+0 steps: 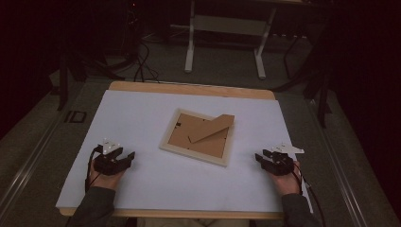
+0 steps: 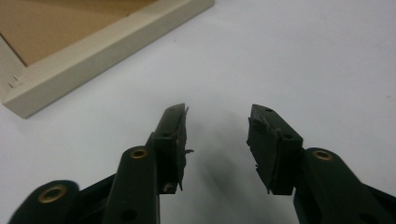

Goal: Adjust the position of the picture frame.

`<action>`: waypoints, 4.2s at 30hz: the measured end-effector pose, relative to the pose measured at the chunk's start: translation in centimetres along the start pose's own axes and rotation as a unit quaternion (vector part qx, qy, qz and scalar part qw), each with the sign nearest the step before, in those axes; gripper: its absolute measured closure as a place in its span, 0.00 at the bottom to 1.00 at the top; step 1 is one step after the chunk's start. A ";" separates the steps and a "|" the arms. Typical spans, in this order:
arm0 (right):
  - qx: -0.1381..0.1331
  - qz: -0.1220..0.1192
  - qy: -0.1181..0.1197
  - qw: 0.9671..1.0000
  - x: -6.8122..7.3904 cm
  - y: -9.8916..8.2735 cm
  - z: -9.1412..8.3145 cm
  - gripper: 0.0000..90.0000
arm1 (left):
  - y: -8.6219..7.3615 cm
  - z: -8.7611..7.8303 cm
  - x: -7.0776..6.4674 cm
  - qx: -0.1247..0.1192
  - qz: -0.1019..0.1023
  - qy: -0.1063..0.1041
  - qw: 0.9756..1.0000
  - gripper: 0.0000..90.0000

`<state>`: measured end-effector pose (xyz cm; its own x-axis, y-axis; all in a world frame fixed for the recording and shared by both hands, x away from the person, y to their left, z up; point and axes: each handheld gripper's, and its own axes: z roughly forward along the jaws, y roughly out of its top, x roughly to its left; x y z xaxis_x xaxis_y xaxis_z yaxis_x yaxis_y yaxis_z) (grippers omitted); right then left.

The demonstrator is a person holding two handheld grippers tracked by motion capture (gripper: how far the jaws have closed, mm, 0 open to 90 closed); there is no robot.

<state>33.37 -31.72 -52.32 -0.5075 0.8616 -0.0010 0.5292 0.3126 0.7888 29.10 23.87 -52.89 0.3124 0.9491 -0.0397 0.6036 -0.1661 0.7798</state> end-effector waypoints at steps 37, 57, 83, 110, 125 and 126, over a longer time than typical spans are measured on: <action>0.004 -0.085 0.013 0.996 2.7 2.4 -0.7 1.00 | 2.0 0.3 -3.7 0.005 0.073 -0.101 0.992 1.00; 0.002 -0.094 0.060 0.994 5.6 4.1 1.7 1.00 | 3.1 3.3 -5.6 0.024 0.096 -0.107 0.989 1.00; 0.044 -0.117 0.090 0.988 7.7 3.3 4.4 1.00 | 3.4 5.6 -6.6 0.043 0.111 -0.103 0.988 1.00; 0.059 -0.167 0.132 0.975 11.1 3.1 5.1 1.00 | 5.3 7.8 -6.3 0.051 0.100 -0.094 0.989 1.00; 0.051 -0.188 0.166 0.967 13.9 3.6 6.2 1.00 | 6.1 9.1 -7.2 0.047 0.091 -0.104 0.989 1.00; 0.049 -0.190 0.167 0.966 14.1 3.7 6.3 1.00 | 6.2 9.1 -7.3 0.045 0.091 -0.105 0.989 1.00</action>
<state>32.44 -15.96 -53.27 -0.8606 0.5049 -0.0672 0.3149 0.6312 0.7088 37.27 13.50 -53.48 0.5612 0.8267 -0.0397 0.5830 -0.3608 0.7280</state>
